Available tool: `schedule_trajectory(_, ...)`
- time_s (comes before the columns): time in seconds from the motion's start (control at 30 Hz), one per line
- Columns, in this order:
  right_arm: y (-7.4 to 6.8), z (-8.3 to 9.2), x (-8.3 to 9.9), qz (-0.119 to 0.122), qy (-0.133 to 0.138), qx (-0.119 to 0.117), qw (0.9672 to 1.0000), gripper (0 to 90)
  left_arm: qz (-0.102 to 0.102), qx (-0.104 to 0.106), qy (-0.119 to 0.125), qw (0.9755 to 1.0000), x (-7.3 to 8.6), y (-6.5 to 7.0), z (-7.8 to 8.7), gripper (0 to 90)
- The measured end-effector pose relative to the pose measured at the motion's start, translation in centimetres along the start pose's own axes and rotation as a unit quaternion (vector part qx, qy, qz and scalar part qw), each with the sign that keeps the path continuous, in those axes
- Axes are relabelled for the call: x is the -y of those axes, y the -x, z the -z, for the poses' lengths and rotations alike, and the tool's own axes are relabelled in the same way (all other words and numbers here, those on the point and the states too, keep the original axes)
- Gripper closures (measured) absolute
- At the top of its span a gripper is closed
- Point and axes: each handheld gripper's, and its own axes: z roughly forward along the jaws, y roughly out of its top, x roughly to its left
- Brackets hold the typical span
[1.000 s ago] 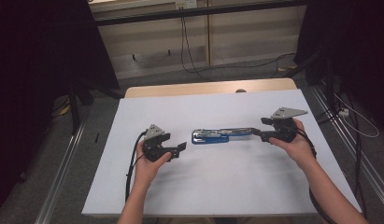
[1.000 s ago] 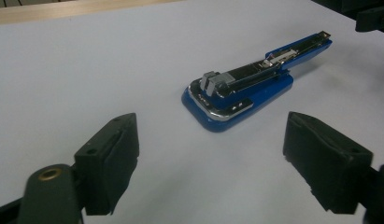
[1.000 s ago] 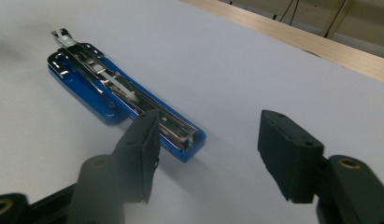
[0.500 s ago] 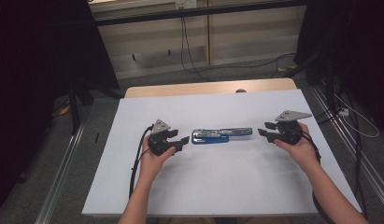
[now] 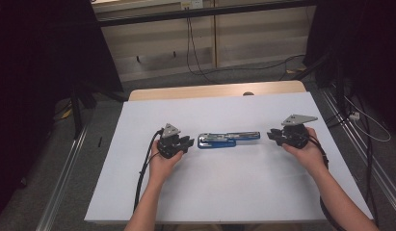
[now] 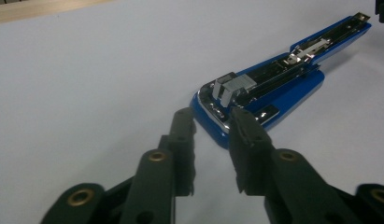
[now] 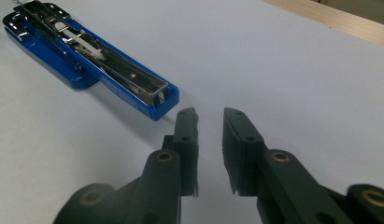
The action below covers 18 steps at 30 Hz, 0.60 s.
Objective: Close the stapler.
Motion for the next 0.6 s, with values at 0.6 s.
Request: schedule_trajectory(0.6, -0.7, -1.7, -0.6, 0.011, -0.027, -0.017, 0.9994, 90.0, 0.004, 0.021, -0.027, 0.9994, 0.8, 0.5, -1.8, 90.0)
